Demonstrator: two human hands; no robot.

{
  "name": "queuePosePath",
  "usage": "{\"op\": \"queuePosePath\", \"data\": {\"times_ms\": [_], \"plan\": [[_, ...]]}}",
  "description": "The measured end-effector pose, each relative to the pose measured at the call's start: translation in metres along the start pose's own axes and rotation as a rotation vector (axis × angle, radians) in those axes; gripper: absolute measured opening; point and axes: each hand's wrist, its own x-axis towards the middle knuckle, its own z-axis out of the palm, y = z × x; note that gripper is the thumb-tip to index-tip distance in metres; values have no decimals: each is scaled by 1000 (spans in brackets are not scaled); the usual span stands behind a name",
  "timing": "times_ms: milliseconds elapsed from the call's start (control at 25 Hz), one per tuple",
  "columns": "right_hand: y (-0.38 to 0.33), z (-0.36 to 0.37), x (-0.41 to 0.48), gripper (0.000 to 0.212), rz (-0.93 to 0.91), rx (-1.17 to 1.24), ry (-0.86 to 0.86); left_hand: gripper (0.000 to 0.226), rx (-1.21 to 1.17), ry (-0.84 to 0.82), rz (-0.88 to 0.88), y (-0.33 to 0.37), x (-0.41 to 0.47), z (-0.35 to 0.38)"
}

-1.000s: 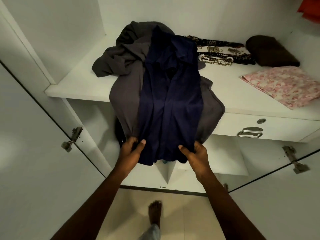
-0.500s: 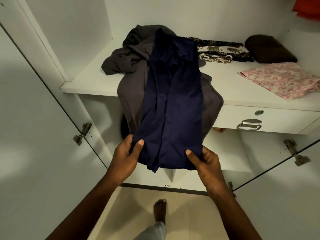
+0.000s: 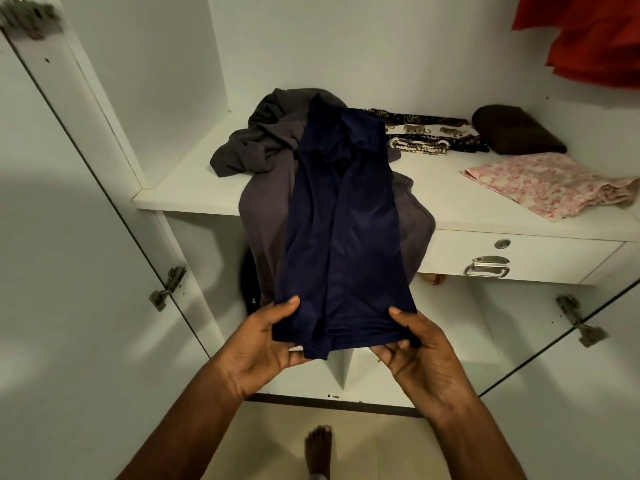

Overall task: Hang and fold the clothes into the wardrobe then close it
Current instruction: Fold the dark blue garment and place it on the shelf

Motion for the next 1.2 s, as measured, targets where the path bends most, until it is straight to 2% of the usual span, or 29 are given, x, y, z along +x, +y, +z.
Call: {"op": "queuePosePath", "data": {"times_ms": [120, 200, 280, 360, 440, 520, 680, 800, 920, 1000, 1080, 1200], "plan": [[-9, 4, -7, 11, -135, -299, 57, 36, 153, 61, 132, 8, -10, 9], [-16, 10, -10, 28, -268, -471, 86, 30, 338, 166, 294, 16, -18, 17], [-28, 23, -12, 37, -385, -596, 84, 40, 462, 243, 439, 29, -23, 27], [-46, 41, -9, 23, -459, -669, 40, 47, 513, 269, 548, 49, -26, 39], [-68, 56, 3, 12, -468, -694, 30, 28, 553, 233, 594, 75, -21, 54], [-93, 69, 23, 13, -429, -709, 17, 10, 570, 196, 561, 104, -8, 69], [-143, 90, 80, 24, -165, -606, -119, 12, 467, 85, 328, 171, 46, 93], [-170, 103, 138, 23, 36, -452, -116, 20, 393, 48, 156, 210, 107, 102], [-177, 105, 196, 35, 74, -508, -56, 26, 401, 80, 96, 225, 165, 99], [-174, 101, 217, 34, 62, -641, -12, 28, 440, 77, 93, 224, 186, 94], [-168, 94, 228, 31, -45, -806, 88, 30, 479, 106, 194, 216, 198, 90], [-154, 85, 232, 35, -302, -989, 214, 31, 651, 238, 586, 192, 199, 83]]}}
